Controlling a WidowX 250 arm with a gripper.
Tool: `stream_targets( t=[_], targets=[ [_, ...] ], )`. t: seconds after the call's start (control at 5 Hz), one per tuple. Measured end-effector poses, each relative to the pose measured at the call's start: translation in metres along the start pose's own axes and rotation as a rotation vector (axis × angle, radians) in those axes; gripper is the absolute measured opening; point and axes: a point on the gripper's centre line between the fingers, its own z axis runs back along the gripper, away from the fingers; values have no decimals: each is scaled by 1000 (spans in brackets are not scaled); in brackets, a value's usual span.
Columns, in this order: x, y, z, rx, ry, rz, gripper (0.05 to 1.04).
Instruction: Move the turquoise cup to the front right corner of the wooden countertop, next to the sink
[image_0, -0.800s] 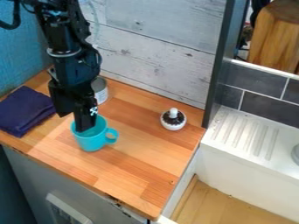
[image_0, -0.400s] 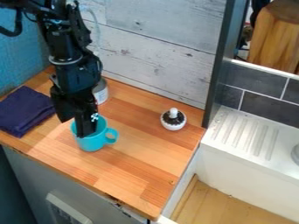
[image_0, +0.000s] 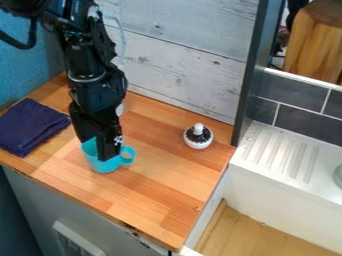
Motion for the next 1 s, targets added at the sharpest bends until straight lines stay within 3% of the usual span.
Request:
stream_targets(
  t=[1.0],
  targets=[
    [9, -5, -33, -15, 50, -31, 983]
  ],
)
